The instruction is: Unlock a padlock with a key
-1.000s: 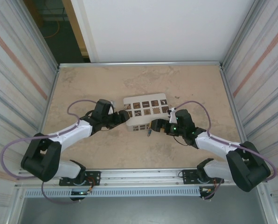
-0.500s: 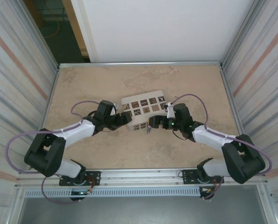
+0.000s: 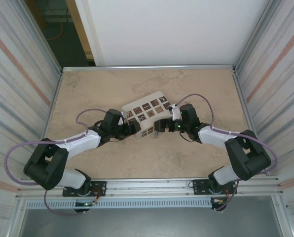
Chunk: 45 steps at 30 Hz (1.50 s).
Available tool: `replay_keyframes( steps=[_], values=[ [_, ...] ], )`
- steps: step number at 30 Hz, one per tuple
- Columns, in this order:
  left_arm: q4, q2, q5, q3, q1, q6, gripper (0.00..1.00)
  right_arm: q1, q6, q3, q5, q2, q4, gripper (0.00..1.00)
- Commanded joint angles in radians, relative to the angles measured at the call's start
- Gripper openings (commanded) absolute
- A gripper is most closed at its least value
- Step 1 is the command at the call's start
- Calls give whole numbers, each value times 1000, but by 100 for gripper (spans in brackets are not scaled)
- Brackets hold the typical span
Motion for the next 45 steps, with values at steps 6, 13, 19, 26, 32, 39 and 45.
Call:
replay_keyframes(
  steps=[6, 13, 19, 26, 32, 39, 45],
  values=[
    [-95, -73, -23, 3, -8, -1, 73, -19, -31, 17, -53, -2, 40, 99],
    [-141, -161, -27, 41, -8, 10, 72, -50, -23, -71, -88, -79, 44, 99],
    [-179, -190, -18, 104, -8, 31, 55, -64, 8, -118, -162, -71, 107, 94],
    [-176, -104, 33, 194, -8, 56, 37, -66, 76, -123, -198, 29, 238, 77],
    [-155, 19, 53, 261, -8, 83, 34, -65, 115, -118, -203, 139, 363, 70],
    [-148, 126, 78, 314, -7, 109, 30, -55, 90, -107, -187, 190, 384, 68],
    [-157, 168, 73, 329, -7, 122, 28, -43, 69, -76, -211, 233, 387, 68]
  ],
)
